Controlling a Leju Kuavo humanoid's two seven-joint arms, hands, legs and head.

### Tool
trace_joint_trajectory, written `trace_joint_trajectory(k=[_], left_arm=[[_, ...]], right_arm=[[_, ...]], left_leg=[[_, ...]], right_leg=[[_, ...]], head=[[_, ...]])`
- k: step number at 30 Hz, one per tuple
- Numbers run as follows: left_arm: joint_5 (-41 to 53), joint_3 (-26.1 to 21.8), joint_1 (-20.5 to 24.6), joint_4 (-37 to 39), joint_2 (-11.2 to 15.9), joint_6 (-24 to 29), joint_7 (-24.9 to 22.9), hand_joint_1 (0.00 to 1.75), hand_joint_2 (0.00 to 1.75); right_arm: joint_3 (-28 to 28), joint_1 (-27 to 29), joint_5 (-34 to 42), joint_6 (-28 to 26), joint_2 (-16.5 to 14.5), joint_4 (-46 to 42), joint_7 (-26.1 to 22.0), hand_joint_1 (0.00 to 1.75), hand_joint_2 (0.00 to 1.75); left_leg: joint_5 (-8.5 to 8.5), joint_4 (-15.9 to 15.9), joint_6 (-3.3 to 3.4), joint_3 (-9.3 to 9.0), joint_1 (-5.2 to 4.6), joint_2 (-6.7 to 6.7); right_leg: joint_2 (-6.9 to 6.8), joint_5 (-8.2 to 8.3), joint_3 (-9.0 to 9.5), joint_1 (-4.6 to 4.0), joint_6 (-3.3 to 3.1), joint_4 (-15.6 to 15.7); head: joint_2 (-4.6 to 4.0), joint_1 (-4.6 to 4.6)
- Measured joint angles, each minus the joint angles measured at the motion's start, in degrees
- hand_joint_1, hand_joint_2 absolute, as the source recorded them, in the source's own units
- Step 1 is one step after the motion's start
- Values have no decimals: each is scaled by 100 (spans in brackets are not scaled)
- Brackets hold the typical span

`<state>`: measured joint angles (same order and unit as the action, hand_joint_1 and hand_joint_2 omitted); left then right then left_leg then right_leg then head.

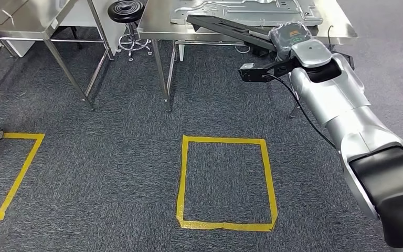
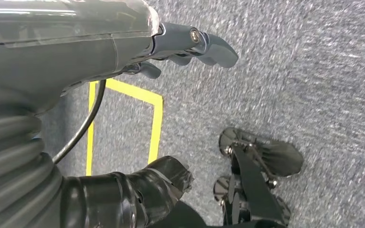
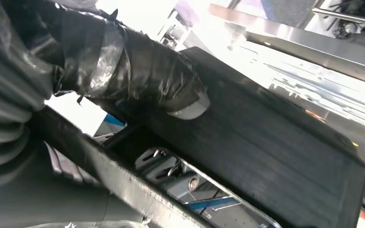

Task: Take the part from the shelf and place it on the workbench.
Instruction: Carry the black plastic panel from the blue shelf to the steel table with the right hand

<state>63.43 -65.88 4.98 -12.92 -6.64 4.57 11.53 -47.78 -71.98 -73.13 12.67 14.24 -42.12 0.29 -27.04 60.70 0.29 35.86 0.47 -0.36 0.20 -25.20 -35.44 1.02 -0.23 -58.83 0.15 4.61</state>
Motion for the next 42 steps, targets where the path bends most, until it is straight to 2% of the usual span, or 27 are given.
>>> trace_joint_trajectory(k=[1, 3, 4, 5, 6, 8, 10, 13, 15, 16, 18, 19, 20, 21, 23, 25, 27, 30, 32, 34, 35, 36, 37, 39, 40, 41, 42], left_arm=[[-1, -1, -1, 0, 2, 0, 0, 0, 175], [-5, -5, -8, 0, 2, 1, -11, 0, 175], [-11, -9, -13, 0, 1, 1, -23, 0, 175], [-18, -14, -17, 0, -1, 2, -35, 0, 175], [-25, -17, -18, 0, -2, 2, -45, 0, 175], [-33, -25, -10, 0, 6, 3, -49, 0, 175], [-39, -32, 3, 0, 19, 3, -48, 0, 175], [-40, -38, 14, 0, 21, 5, -53, 0, 175], [-27, -42, 13, 0, 21, 19, -72, 0, 175], [-18, -44, 15, 0, 21, 28, -83, 0, 175], [-9, -51, 23, 0, 23, 42, -103, 0, 175], [-8, -57, 24, 0, 24, 45, -111, 0, 175], [-9, -68, 22, 0, 25, 48, -119, 0, 175], [-9, -80, 15, 0, 25, 51, -126, 0, 175], [-9, -104, 1, 0, 22, 57, -137, 0, 175], [-9, -121, -2, 0, 20, 64, -140, 0, 175], [-9, -131, 4, 0, 21, 74, -143, 0, 175], [-7, -137, 8, 0, 23, 80, -144, 0, 175], [-2, -139, 1, 0, 25, 83, -141, 0, 175], [2, -141, -11, 0, 26, 83, -139, 0, 175], [2, -142, -20, 0, 26, 83, -139, 0, 175], [2, -142, -28, 0, 24, 81, -139, 0, 175], [2, -142, -35, 0, 22, 80, -139, 0, 175], [3, -142, -46, 0, 20, 79, -139, 0, 175], [4, -144, -50, 0, 25, 79, -139, 0, 175], [4, -145, -54, 0, 30, 79, -139, 0, 175], [5, -147, -51, 0, 34, 78, -139, 0, 175]], right_arm=[[0, -2, -3, -1, -4, -4, 4, 175, 175], [0, -2, -20, -2, -16, -5, 16, 175, 175], [0, 4, -31, -2, -28, -3, 25, 175, 175], [0, 9, -45, -2, -47, -1, 31, 175, 175], [0, 11, -57, -1, -74, 1, 40, 175, 175], [0, 10, -82, 2, -135, 3, 70, 175, 175], [0, -3, -98, 7, -188, 13, 112, 175, 175], [0, -23, -145, 2, -303, 71, 179, 175, 175], [1, -23, -193, -21, -395, 139, 221, 175, 175], [1, -22, -214, -42, -425, 172, 230, 175, 175], [2, -12, -245, -77, -465, 239, 230, 175, 175], [2, 1, -255, -89, -470, 272, 223, 175, 175], [2, 16, -264, -93, -471, 305, 216, 175, 175], [2, 29, -269, -96, -471, 332, 208, 175, 175], [4, 36, -275, -107, -470, 360, 186, 175, 175], [8, 23, -276, -127, -468, 363, 145, 175, 175], [15, 19, -277, -139, -461, 362, 101, 175, 175], [38, 35, -278, -137, -445, 353, 73, 175, 175], [54, 35, -280, -137, -432, 344, 69, 175, 175], [64, 44, -282, -134, -421, 345, 62, 175, 175], [66, 62, -282, -133, -420, 345, 55, 175, 175], [67, 80, -282, -133, -418, 346, 45, 175, 175], [67, 95, -282, -133, -417, 345, 35, 175, 175], [72, 108, -282, -133, -416, 343, 21, 175, 175], [74, 101, -282, -133, -410, 343, 20, 175, 175], [78, 95, -282, -133, -403, 343, 20, 175, 175], [81, 90, -282, -133, -396, 341, 20, 175, 175]], left_leg=[[-151, 253, -22, 114, 5, 1], [-490, 992, -52, 456, 18, 2], [-577, 1296, -62, 608, 22, 3], [-559, 1418, -68, 678, 23, 4], [-437, 1324, -68, 644, 24, 4], [-29, 615, -46, 327, 25, 4], [182, -3, -6, 29, 7, -1], [187, -185, 57, -43, -17, -8], [210, -245, 113, -80, 10, 6], [217, -272, 147, -98, 24, 13], [209, -280, 198, -109, 26, 15], [201, -275, 209, -112, 26, 8], [191, -266, 212, -117, 25, 1], [176, -254, 209, -123, 26, -6], [133, -223, 181, -143, 26, -12], [89, -199, 132, -144, 8, -7], [62, -204, 74, -146, -9, 0], [-29, -153, -21, -166, -9, 12], [-230, 338, -51, 68, -1, 16], [-477, 1152, -56, 541, 2, 16], [-501, 1440, -56, 751, 3, 16], [-431, 1557, -52, 882, 3, 16], [-231, 1431, -40, 902, 2, 16], [337, 691, 19, 678, -10, 13], [526, 339, 53, 520, -29, 13], [590, 72, 84, 380, -50, 14], [535, -52, 105, 287, -70, 19]], right_leg=[[-6, 8, 16, 16, -27, 21], [-13, 3, 23, 8, -59, 22], [-11, -1, 23, 5, -64, 18], [-4, -5, 25, 4, -67, 14], [7, -9, 28, 4, -66, 10], [31, -29, 36, 5, -53, -9], [44, -52, 17, -19, -11, -44], [55, -43, -14, -32, 76, -48], [49, -130, -65, -27, 125, -158], [41, -248, -156, -20, 146, -359], [21, -552, -472, -7, 184, -1028], [19, -644, -636, 0, 199, -1345], [17, -647, -740, 9, 209, -1518], [14, -548, -750, 17, 211, -1485], [-3, -169, -510, 27, 191, -887], [-19, 24, -225, -3, 151, -286], [-15, -21, -128, -38, 101, -111], [-2, -74, -29, -7, -10, -36], [-1, -125, 88, 8, -82, 7], [2, -212, 195, -12, -118, 10], [10, -266, 262, -22, -122, 10], [19, -323, 335, -30, -121, 10], [29, -387, 423, -38, -118, 10], [42, -534, 606, -46, -104, 18], [47, -604, 679, -52, -85, 32], [52, -659, 730, -54, -58, 49], [55, -703, 769, -49, -22, 83]], head=[[0, 3], [0, 5], [0, 4], [0, 4], [0, 4], [0, 5], [0, 3], [0, 0], [0, -2], [0, -2], [0, -3], [0, -2], [0, -3], [0, -3], [0, -3], [0, -2], [0, -3], [0, -3], [0, -2], [0, -3], [0, -4], [0, -4], [0, -4], [0, -5], [0, -6], [0, -5], [0, -6]])
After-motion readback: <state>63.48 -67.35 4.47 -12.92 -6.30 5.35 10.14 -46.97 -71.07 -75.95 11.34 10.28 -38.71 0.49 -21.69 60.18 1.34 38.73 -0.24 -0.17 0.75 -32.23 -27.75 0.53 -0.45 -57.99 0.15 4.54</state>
